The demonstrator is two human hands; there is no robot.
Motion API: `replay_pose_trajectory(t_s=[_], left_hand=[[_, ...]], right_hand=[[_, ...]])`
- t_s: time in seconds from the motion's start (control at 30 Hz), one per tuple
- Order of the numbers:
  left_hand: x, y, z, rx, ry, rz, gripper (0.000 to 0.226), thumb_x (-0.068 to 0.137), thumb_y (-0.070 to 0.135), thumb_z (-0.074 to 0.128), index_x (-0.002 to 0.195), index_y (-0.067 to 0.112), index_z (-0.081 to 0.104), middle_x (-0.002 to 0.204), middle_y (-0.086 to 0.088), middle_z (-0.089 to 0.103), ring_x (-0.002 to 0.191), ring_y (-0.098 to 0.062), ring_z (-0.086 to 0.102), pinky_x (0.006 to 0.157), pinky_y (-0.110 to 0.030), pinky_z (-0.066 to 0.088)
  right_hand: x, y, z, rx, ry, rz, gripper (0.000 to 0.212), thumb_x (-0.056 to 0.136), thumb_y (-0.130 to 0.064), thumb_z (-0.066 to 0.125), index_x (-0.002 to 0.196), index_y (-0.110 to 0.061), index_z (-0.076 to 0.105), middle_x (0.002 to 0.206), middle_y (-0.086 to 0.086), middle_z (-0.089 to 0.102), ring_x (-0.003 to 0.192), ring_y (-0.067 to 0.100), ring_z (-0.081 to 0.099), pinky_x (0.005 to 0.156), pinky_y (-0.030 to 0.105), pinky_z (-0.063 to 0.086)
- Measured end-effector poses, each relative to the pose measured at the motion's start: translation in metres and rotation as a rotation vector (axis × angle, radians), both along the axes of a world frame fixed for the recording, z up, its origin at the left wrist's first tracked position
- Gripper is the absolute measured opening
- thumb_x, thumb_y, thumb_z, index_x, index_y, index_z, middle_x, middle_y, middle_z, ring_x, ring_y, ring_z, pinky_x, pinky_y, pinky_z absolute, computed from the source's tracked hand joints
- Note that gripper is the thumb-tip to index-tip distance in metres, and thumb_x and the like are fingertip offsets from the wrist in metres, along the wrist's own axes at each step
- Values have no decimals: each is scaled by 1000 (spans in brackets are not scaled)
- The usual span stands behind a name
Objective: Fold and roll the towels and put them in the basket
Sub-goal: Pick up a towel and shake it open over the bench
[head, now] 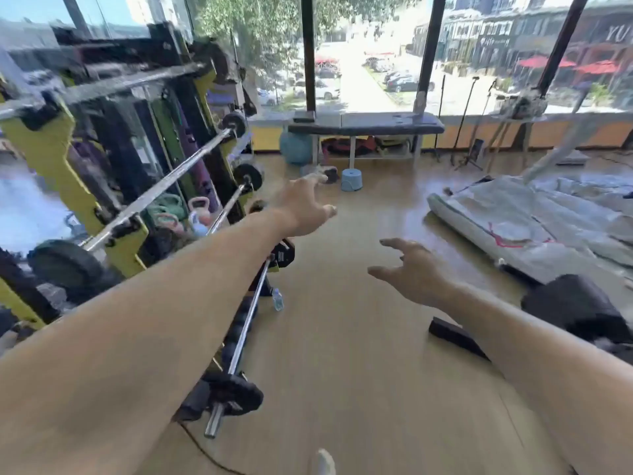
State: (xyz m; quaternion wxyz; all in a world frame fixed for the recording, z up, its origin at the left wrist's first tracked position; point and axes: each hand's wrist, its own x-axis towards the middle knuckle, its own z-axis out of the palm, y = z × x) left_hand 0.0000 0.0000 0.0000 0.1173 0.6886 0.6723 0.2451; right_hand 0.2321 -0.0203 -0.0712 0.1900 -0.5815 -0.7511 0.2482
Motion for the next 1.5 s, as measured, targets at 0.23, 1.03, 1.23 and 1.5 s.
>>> replay_pose_trajectory(t_s=[0.23,1.03,1.23,1.5], left_hand=[[-53,189,-94,-329,-44,34,64,94,41,64,151,24,40,153,-4,47,138,-27,45,113,-38,37],[-74,893,-158,-563,-120,89,64,96,32,64,152,13,39,156,-8,43,143,-25,41,112,-28,32],[-113,1078,-183,-514,-131,97,62,96,30,64,151,11,41,155,-9,45,142,-26,42,111,-27,32],[-201,1347,-251,-600,-154,83,61,95,29,66,148,12,43,152,-10,48,141,-25,44,111,-27,34]], right_hand=[[-55,185,-96,-287,-150,27,70,88,-51,71,150,-27,46,153,1,48,138,20,47,110,28,37],[-96,916,-148,-534,-175,47,87,82,-53,77,154,-23,39,156,5,44,142,24,43,111,30,38],[-137,1091,-167,-479,-194,109,83,83,-52,76,152,-25,40,154,4,47,140,23,45,110,32,39],[-201,1370,-220,-600,-324,50,85,85,-49,75,154,-20,36,156,5,45,140,24,47,109,29,40]])
